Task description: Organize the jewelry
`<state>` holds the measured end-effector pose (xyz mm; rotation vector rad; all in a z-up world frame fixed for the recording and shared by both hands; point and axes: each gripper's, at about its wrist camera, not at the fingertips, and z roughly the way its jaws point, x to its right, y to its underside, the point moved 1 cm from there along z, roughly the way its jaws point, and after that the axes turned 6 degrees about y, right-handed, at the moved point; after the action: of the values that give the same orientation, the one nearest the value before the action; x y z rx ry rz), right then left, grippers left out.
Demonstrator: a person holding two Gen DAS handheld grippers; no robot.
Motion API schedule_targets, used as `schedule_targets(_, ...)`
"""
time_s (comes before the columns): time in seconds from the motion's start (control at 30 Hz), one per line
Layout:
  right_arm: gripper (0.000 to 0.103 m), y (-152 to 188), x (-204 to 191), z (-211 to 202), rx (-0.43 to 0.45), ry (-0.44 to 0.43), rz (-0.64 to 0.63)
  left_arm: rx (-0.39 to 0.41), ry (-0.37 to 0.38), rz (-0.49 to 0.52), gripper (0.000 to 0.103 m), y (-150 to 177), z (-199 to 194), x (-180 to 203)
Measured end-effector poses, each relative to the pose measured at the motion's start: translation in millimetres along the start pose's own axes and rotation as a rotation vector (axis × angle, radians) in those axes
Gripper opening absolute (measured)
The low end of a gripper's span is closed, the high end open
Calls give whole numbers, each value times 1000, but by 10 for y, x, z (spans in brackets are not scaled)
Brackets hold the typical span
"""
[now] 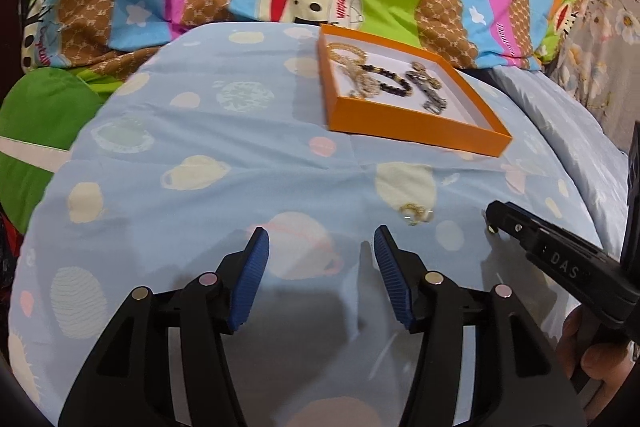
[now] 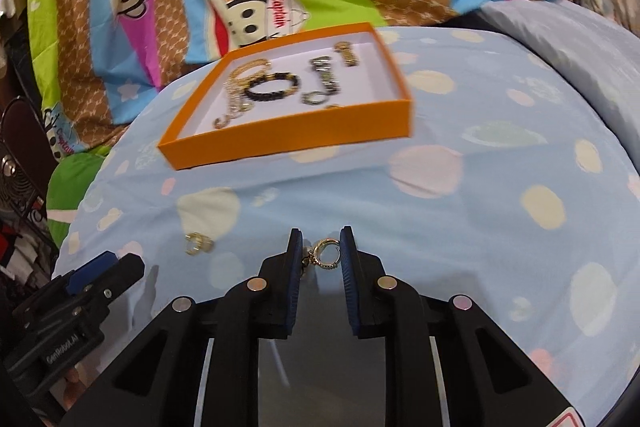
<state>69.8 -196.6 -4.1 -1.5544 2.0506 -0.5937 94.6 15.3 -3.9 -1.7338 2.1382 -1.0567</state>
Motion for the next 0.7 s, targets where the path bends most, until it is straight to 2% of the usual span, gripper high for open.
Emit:
schedule_targets(0.23,18,72,263,-75,1,15,36,-31,13,58,53,-85,266,391)
schedule_targets(0.53,18,71,247,-56,-2,17,30,-41,-48,83,50,-142,395,468)
schedule_targets(0.6,19,76,253,-58,-2,20,28,-39,-62,82,44,-143,393,455)
schedule_targets(0.67,19,80,247,-56,-2,24,25,-33,-70,70,31,-146,384,428)
schedule_targets(0.7,19,79,248,-55,-2,25,24,-31,-65,62,28,-148,377,411)
